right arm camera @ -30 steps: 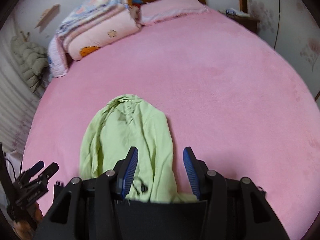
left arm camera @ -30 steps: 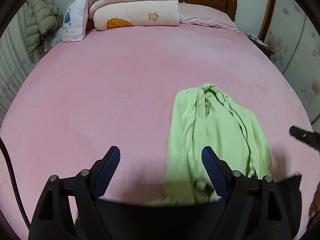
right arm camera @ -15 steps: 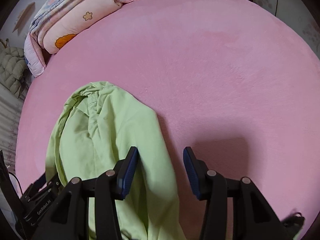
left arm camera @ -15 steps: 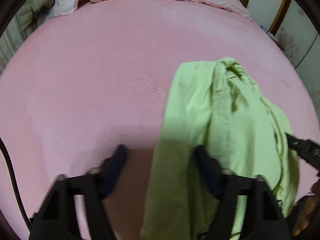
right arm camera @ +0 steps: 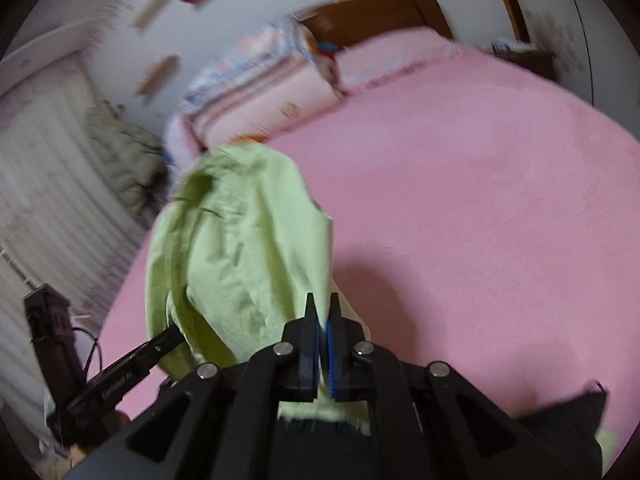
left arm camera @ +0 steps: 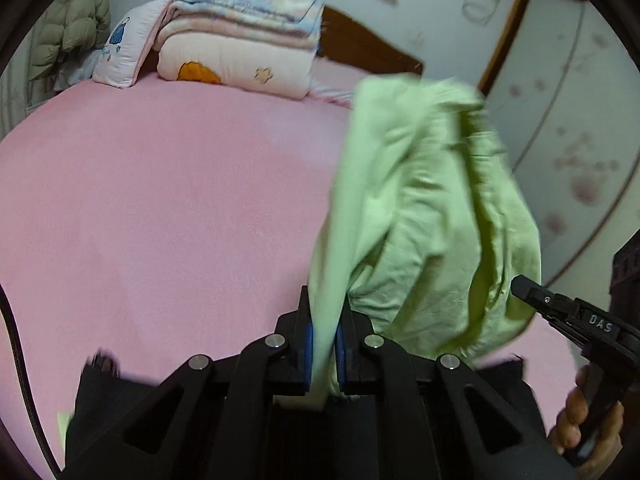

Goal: Fold large clothes

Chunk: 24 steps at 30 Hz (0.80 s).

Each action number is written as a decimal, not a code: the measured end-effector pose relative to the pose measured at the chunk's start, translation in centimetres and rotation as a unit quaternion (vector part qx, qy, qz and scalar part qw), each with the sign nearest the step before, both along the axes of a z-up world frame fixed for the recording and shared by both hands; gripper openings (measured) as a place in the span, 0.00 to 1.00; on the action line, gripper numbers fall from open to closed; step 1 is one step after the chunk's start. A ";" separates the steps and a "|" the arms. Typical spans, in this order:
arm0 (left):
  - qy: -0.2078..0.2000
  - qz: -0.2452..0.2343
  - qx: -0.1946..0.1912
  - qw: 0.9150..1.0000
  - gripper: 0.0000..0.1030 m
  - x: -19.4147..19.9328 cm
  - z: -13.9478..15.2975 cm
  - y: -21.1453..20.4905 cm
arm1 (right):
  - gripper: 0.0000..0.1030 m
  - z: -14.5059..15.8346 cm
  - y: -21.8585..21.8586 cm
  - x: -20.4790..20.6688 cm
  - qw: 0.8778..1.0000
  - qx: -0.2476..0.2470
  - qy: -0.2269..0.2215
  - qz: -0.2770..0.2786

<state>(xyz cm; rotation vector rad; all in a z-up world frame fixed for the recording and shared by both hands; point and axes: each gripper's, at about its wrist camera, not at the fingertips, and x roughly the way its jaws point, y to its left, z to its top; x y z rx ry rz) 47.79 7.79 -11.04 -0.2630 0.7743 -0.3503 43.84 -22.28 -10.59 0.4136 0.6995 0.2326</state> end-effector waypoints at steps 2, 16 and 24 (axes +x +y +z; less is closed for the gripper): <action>-0.002 -0.007 -0.001 1.000 0.07 -2.8 -0.4 0.8 | 0.02 0.3 -0.4 -3.0 1.000 -0.013 -0.013 0.006; 0.138 0.012 0.063 0.988 0.15 -15.5 -7.7 4.9 | 0.10 -6.8 -0.8 -16.3 0.990 -0.090 0.107 0.011; 0.144 0.008 0.036 0.989 0.58 -19.3 -2.6 4.1 | 0.10 -2.6 0.4 -19.6 0.990 -0.113 0.086 0.002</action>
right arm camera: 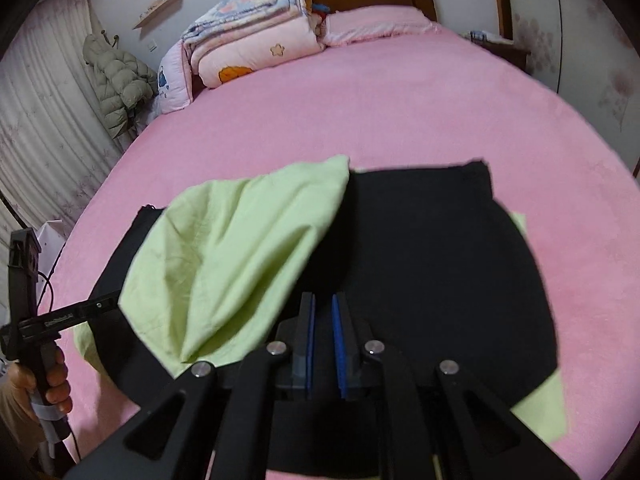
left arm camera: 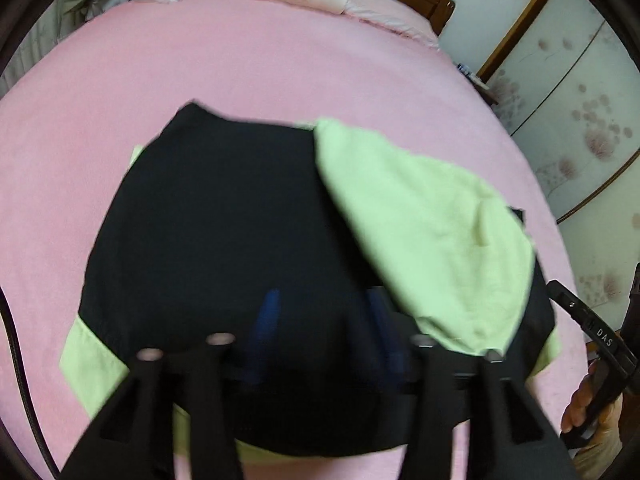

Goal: Fold large clothes

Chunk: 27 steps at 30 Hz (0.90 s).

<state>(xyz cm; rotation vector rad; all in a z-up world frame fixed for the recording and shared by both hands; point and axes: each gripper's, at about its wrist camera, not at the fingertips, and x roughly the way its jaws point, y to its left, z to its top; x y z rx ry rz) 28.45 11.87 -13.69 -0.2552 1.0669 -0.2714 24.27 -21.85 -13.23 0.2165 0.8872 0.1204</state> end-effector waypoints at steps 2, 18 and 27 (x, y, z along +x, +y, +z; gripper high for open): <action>-0.019 -0.004 -0.001 1.000 0.59 -0.4 1.8 -1.3 | 0.10 1.6 0.7 -0.2 1.000 0.001 -0.017 0.002; -0.039 0.025 0.063 0.997 0.59 3.8 0.4 -10.1 | 0.10 -0.5 6.3 6.5 1.000 -0.005 0.021 -0.003; -0.016 0.031 0.078 0.996 0.69 3.6 -5.8 -8.5 | 0.10 -8.3 2.0 5.0 0.996 0.018 0.082 -0.045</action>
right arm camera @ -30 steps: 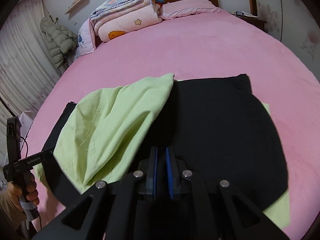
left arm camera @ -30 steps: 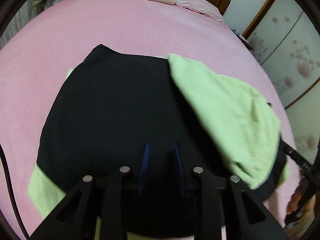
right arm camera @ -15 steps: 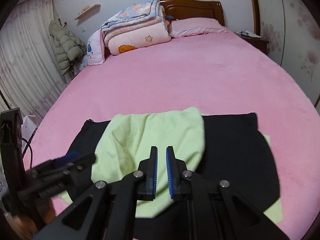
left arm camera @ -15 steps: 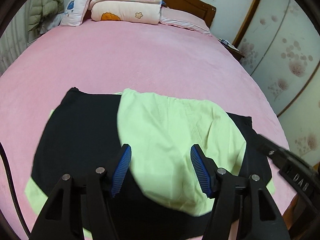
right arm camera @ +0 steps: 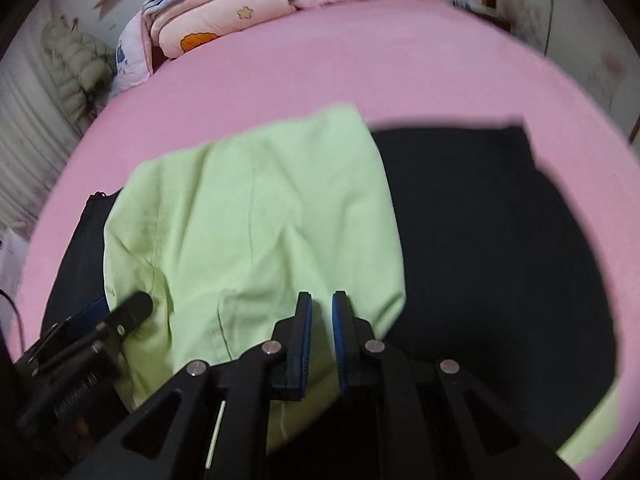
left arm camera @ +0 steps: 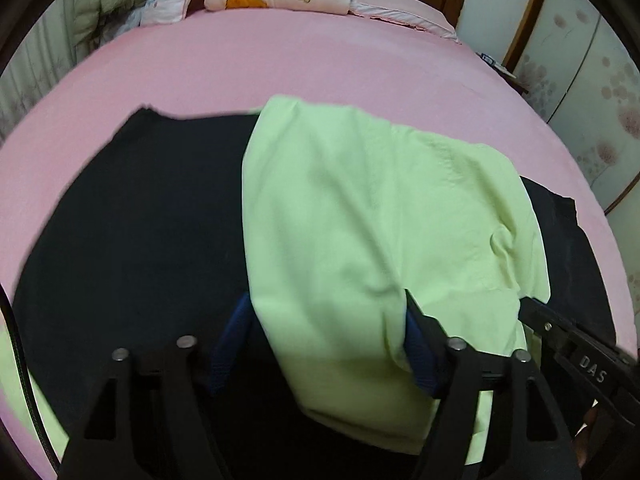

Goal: Fold large clothes

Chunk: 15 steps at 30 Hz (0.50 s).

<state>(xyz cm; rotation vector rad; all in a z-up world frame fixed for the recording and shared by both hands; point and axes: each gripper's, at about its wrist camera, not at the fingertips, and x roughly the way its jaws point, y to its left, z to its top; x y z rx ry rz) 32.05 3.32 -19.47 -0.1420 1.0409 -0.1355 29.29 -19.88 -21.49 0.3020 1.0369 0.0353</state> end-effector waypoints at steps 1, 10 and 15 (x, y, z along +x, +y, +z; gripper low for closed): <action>-0.003 0.000 -0.005 1.000 0.69 -0.1 -0.1 0.1 | 0.10 -0.2 -0.3 -0.4 1.000 0.008 -0.006 -0.002; 0.002 0.010 -0.018 1.000 0.73 -1.1 0.6 0.6 | 0.10 0.6 0.9 -1.4 1.000 -0.017 0.003 -0.007; 0.010 0.027 -0.039 0.999 0.78 -2.7 2.6 1.3 | 0.11 2.4 0.9 -3.0 1.000 0.005 0.000 -0.011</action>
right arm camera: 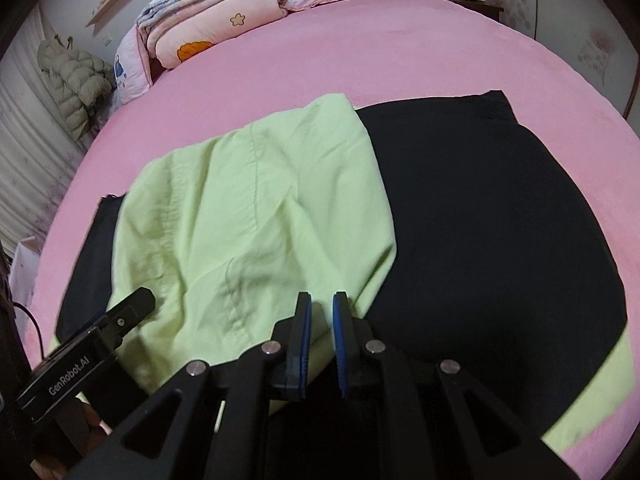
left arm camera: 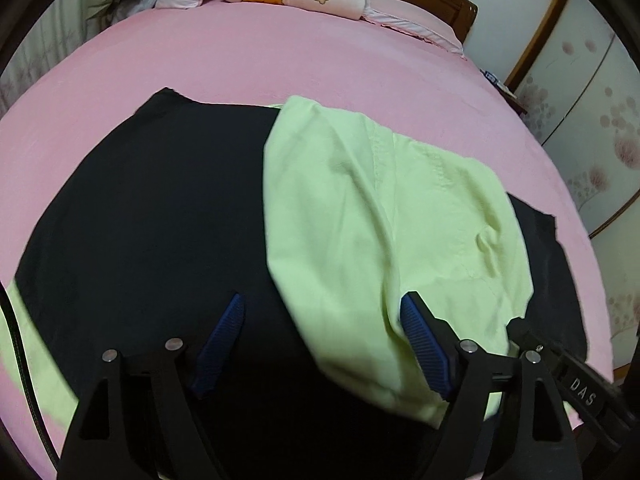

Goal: Fold large clothes

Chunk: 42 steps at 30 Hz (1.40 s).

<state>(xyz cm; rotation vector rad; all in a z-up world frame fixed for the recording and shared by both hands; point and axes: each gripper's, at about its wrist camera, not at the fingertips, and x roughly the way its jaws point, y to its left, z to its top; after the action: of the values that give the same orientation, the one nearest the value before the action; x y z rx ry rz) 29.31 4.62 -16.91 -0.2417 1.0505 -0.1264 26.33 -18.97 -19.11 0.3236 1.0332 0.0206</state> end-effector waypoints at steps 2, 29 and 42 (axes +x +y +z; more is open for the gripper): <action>-0.004 0.010 -0.004 1.000 0.81 -0.9 1.2 0.3 | 0.11 0.8 0.3 -1.0 1.000 0.000 -0.007 -0.002; -0.129 0.064 0.076 0.987 0.89 -11.8 18.3 7.2 | 0.34 16.2 7.3 -10.0 0.984 -0.032 -0.174 0.028; -0.031 0.102 -0.025 0.994 0.90 -12.2 6.3 13.5 | 0.35 11.8 10.1 -6.9 0.984 -0.047 -0.165 0.048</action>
<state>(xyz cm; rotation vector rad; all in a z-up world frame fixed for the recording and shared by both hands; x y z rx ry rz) 17.10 18.16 -10.66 -0.3869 0.9565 0.0234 19.41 -8.88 -7.35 0.1758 0.7163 0.1081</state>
